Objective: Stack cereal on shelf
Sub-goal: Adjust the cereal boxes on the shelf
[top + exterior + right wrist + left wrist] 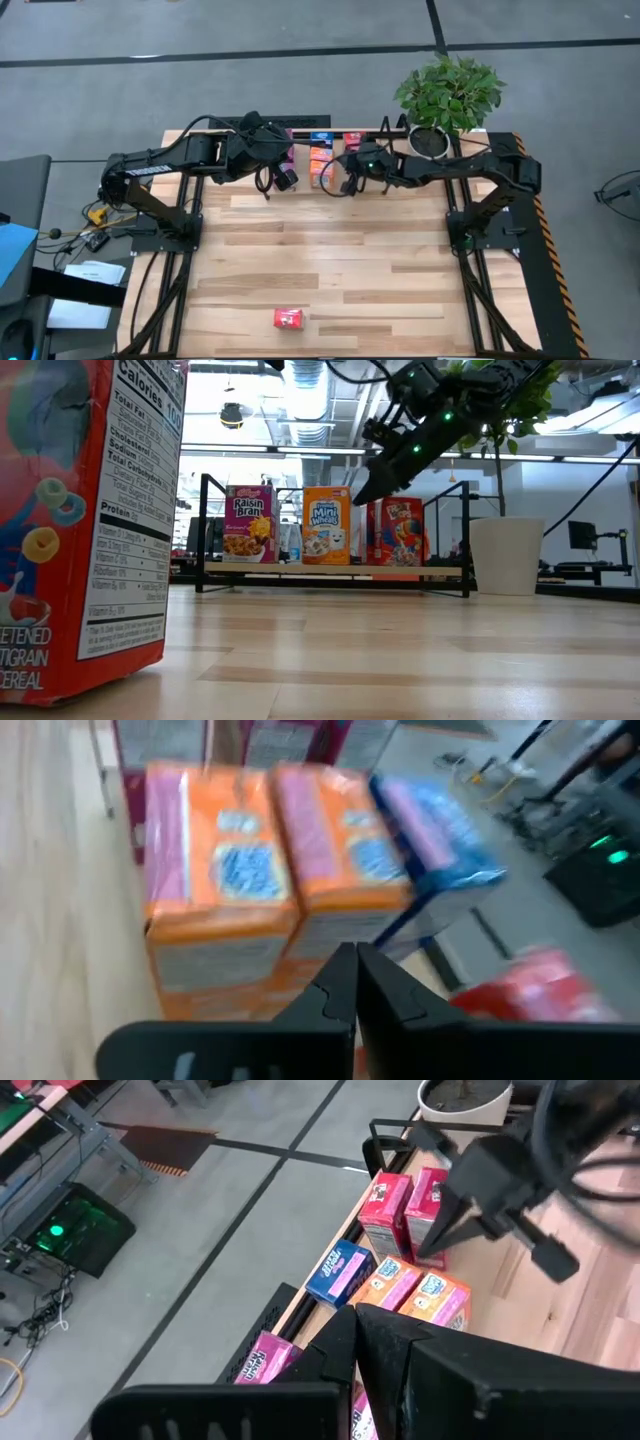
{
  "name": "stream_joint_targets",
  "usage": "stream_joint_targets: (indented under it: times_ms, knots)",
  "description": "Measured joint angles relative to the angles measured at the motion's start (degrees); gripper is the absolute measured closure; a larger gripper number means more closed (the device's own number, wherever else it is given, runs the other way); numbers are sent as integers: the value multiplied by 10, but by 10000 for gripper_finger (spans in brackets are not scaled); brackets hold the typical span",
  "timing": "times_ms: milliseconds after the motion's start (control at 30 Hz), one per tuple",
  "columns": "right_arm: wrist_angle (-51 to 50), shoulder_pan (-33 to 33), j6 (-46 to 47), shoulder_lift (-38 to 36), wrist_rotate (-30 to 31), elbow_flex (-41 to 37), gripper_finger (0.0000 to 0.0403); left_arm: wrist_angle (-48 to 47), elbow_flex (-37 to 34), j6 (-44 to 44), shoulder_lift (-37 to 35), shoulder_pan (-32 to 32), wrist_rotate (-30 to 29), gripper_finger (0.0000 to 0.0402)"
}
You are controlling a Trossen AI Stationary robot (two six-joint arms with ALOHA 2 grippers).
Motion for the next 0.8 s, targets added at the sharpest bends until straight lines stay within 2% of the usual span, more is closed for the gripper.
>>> stream_joint_targets:
  times_ms: [167, 300, 400, 500, 567, 800]
  knots:
    - [-39, 4, -9, -49, 10, 1, 371, -1, 0, -4, 0, 0, 0, 402]
    - [-83, 19, 13, -102, -35, 1, 385, -6, 0, -7, 0, 0, 0, 401]
    - [-88, 36, 26, -110, -65, 1, 396, -9, 0, -9, 0, 0, 0, 402]
    - [-96, 51, 37, -105, -45, 1, 392, -13, 0, -9, 0, 1, 0, 402]
    - [-136, 55, 59, -106, -23, 1, 380, -17, 0, -9, 0, 1, 6, 402]
    - [-303, 54, 100, -141, -20, 0, 354, -21, 0, 19, -5, 2, 27, 402]
